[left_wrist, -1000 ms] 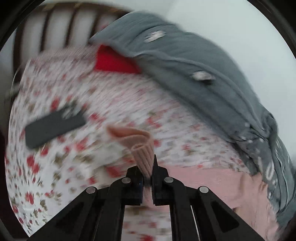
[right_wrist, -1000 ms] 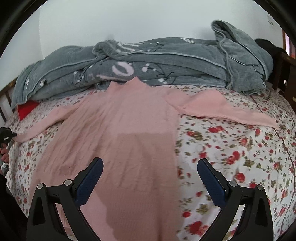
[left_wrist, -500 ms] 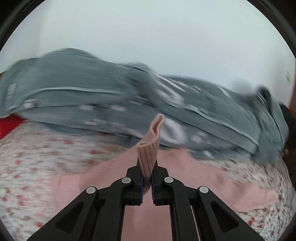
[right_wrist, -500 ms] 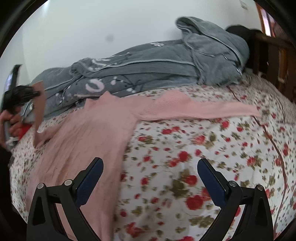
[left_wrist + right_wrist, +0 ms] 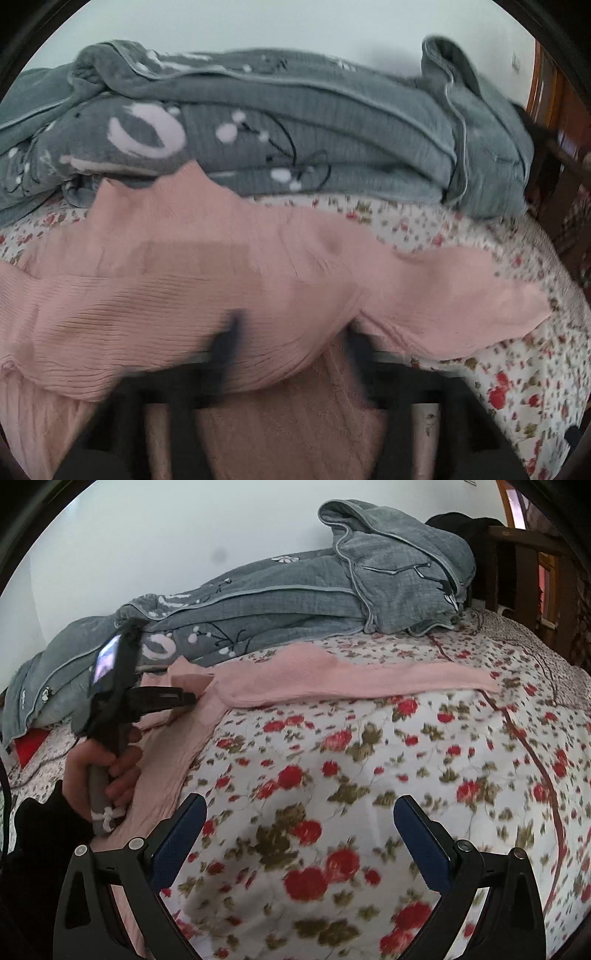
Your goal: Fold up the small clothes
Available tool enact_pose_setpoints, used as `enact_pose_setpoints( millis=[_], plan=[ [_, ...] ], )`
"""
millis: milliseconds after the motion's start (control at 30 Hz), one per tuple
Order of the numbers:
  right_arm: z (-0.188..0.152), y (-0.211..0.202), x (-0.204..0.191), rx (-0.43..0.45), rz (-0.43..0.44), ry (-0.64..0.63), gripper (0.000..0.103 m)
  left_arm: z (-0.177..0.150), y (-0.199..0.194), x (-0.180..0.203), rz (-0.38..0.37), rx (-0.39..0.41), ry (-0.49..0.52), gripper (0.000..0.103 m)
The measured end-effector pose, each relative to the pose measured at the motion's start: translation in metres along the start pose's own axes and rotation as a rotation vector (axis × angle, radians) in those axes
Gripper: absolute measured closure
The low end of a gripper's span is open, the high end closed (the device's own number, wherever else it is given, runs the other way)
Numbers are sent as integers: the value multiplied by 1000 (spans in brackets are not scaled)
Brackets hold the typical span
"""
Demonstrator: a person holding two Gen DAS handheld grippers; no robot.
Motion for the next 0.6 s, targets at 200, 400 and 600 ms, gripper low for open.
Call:
enact_pose_setpoints(
  millis=[200, 400, 600],
  plan=[
    [28, 15, 13, 17, -36, 29, 10, -4, -11, 11, -36, 29, 25, 24],
    [28, 24, 7, 24, 5, 49, 13, 2, 20, 1, -14, -81, -7, 42],
    [24, 26, 5, 12, 22, 55, 13, -3, 13, 8, -86, -103, 24, 31]
  ],
)
Point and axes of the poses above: each gripper's, at about its wrist camera, not at the fingertips, and y roughly the way its jaws point, x to its right, z to its top, the point moved 2 cm from there along y, roughly the way its jaws point, and after that the axes turned 8 degrees about -z, right-handed, at the moved point
